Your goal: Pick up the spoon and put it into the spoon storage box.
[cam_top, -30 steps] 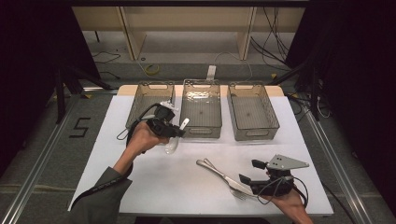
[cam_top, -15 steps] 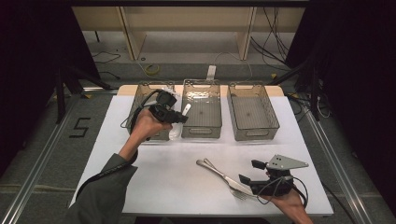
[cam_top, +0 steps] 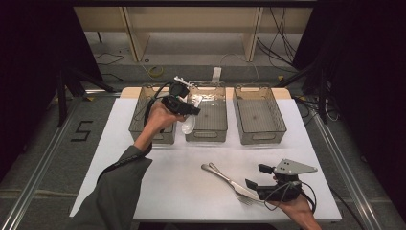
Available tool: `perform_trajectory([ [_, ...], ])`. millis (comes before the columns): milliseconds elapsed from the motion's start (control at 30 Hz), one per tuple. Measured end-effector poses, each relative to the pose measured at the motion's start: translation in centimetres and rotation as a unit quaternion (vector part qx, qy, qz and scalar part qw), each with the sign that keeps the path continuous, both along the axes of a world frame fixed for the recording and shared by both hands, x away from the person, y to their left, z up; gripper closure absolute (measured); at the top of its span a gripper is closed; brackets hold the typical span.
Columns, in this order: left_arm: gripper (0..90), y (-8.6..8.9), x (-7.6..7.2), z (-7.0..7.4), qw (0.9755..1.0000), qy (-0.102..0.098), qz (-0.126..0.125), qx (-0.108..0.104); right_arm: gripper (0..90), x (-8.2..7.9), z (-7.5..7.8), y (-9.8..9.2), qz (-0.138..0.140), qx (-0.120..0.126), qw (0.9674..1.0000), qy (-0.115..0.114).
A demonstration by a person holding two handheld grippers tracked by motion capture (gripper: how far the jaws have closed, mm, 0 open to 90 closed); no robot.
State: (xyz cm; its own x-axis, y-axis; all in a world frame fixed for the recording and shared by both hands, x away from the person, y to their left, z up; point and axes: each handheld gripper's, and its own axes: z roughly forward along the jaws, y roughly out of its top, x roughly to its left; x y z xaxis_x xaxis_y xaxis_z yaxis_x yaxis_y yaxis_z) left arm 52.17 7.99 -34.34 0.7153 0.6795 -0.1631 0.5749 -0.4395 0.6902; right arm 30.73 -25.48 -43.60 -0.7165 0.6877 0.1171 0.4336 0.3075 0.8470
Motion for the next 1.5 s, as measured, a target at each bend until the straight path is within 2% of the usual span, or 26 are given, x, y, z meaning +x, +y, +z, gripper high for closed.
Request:
perform_trajectory([
  [333,74.7,-0.5,1.9,-0.4,0.9998,0.001,0.019,0.009,26.0,0.0,0.0,0.0,0.0,0.001,1.0,-0.001],
  [533,74.7,-0.7,3.0,-1.0,0.9994,0.007,0.035,0.0,26.0,0.0,0.0,0.0,0.002,0.002,1.0,0.0],
  [600,74.7,-0.8,3.3,-1.0,0.9993,0.008,0.035,0.006,26.0,0.0,0.0,0.0,0.001,0.003,1.0,0.0],
  [867,74.8,-1.5,3.9,-1.0,0.9991,0.006,0.041,0.003,26.0,-0.1,0.0,0.0,0.003,0.001,1.0,0.001],
  [1067,74.8,-1.8,4.1,-1.2,0.9989,-0.002,0.046,-0.002,26.0,-0.1,0.0,0.0,0.004,0.002,1.0,0.0],
  [1133,74.8,-2.1,4.3,-1.5,0.9986,0.002,0.052,-0.008,26.0,-0.1,0.1,0.0,0.005,0.002,1.0,0.0],
  [1233,74.8,-2.5,4.5,-1.8,0.9987,-0.002,0.052,-0.002,26.0,-0.1,0.0,0.0,0.005,0.002,1.0,0.0],
  [1500,74.8,-3.5,4.8,-3.0,0.9987,0.005,0.052,0.0,26.0,-0.1,0.1,0.0,0.006,0.003,1.0,0.0],
])
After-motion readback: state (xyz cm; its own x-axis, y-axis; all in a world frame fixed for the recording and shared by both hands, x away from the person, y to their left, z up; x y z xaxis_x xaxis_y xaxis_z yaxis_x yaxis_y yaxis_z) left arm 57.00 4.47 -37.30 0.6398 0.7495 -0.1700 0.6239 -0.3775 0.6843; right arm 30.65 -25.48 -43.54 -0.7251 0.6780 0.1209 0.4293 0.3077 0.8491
